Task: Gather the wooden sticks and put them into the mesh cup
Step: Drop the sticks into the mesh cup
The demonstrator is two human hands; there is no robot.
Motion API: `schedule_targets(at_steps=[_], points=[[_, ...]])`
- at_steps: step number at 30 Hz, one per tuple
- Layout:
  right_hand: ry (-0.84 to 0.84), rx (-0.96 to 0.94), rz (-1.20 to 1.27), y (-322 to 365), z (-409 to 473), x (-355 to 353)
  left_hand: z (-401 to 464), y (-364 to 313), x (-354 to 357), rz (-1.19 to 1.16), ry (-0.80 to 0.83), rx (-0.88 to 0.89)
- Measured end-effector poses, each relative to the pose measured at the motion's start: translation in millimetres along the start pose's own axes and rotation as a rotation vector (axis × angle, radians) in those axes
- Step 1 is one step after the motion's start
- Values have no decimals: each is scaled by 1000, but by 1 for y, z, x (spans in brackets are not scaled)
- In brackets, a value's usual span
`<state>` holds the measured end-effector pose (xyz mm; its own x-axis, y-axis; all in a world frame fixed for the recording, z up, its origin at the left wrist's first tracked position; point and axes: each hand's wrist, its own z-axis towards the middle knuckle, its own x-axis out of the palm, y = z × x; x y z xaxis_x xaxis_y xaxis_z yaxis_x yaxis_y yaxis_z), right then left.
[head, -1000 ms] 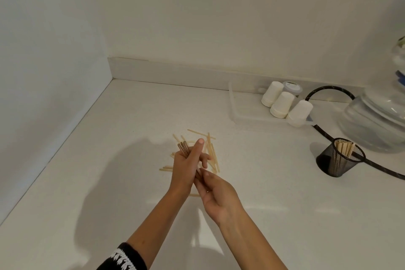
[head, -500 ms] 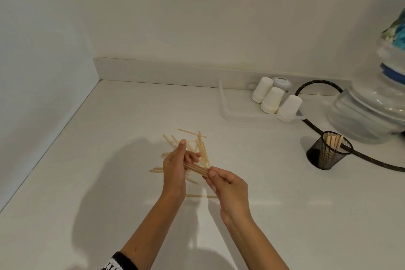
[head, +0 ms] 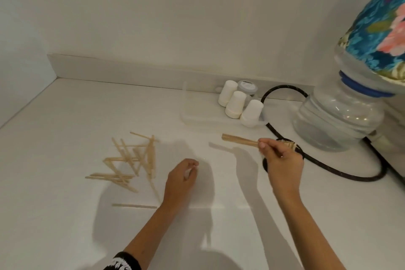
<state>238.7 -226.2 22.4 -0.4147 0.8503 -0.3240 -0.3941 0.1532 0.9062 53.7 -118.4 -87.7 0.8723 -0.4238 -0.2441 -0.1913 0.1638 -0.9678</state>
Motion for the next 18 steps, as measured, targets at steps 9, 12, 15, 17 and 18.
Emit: schedule_targets(at_steps=[9,12,15,17,18], points=[[-72,-387,-426,-22,82,-97,9,23,56,979,65,149],[5,-565,-589,-25,101,-114,9,27,57,1060,110,116],[301,-605,-795,-25,119,-119,10,28,58,1069,119,100],[473,-575,-919,-27,128,-113,10,28,58,1073,114,99],[553,-557,-985,-31,132,-108,9,27,58,1071,111,103]])
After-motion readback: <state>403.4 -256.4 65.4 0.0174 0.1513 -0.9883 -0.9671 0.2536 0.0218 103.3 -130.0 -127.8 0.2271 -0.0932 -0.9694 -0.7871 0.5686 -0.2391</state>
